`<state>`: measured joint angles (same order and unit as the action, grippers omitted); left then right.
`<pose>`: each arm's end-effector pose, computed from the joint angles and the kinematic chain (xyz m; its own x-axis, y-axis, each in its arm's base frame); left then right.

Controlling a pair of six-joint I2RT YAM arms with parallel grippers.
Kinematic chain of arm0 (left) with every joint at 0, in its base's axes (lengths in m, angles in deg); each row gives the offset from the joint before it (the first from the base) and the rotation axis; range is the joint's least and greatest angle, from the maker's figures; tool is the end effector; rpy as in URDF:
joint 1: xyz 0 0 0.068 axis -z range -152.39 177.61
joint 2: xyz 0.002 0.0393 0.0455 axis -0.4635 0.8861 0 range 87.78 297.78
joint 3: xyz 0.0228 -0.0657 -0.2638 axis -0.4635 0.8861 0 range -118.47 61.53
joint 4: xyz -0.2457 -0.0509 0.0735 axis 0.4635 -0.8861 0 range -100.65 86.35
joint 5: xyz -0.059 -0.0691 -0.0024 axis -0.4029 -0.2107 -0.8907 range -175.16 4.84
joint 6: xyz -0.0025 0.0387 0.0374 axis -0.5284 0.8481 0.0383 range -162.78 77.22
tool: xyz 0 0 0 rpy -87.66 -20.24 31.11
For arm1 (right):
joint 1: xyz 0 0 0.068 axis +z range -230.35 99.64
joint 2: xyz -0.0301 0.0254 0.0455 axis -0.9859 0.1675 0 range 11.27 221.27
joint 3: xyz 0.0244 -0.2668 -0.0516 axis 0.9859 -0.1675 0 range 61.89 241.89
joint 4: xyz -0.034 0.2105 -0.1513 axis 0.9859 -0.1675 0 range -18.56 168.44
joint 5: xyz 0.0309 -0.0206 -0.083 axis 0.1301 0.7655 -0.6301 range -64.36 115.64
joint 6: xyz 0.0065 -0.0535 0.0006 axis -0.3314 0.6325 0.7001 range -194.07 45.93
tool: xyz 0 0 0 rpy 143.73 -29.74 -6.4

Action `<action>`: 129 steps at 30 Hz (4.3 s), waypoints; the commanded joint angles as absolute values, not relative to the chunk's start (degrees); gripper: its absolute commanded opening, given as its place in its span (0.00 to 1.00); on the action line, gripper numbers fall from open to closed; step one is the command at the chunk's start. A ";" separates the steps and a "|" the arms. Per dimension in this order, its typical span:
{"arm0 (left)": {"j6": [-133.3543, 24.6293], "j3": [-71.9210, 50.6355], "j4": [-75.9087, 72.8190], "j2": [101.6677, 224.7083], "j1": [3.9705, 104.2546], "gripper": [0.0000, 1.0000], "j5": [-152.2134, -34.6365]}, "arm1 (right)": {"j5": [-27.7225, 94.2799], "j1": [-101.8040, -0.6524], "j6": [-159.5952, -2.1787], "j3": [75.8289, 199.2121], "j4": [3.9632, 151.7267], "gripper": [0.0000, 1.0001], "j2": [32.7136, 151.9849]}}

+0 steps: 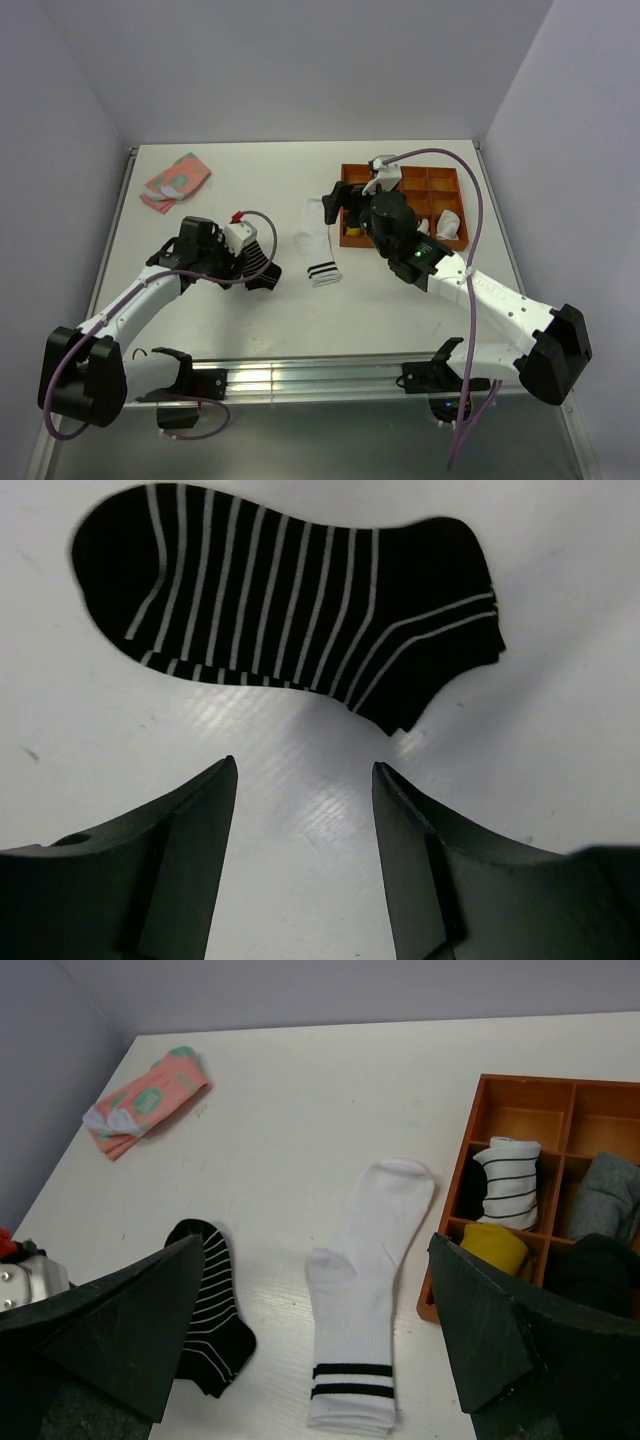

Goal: Roll the socks
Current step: Roll the sock at the center of the board.

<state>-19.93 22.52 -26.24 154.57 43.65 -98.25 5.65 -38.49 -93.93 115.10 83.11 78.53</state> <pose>0.2188 -0.0713 0.2113 -0.5237 0.5441 -0.6555 0.6633 0.7433 0.0870 0.2137 0.1753 0.3383 -0.2420 0.2119 -0.9469 -0.3125 0.9069 0.2828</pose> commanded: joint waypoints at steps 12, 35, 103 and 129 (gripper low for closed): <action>-19.32 24.26 -17.62 162.65 56.88 0.58 -99.40 | 4.37 -38.25 -93.67 116.64 83.80 1.00 78.77; -20.54 22.42 -10.50 167.06 58.46 0.53 -93.34 | 4.63 -38.26 -93.32 116.64 83.98 1.00 78.07; 14.88 -7.38 -73.00 204.85 35.26 0.00 -140.10 | 36.71 -22.88 -83.04 115.06 95.75 0.77 103.02; 11.53 -7.29 -70.97 205.47 35.26 0.00 -139.48 | 32.41 -19.97 -79.96 122.35 97.07 0.62 118.14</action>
<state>10.91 -6.11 -70.21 205.08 35.30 -137.85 33.58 -20.11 -81.32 119.82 95.61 117.37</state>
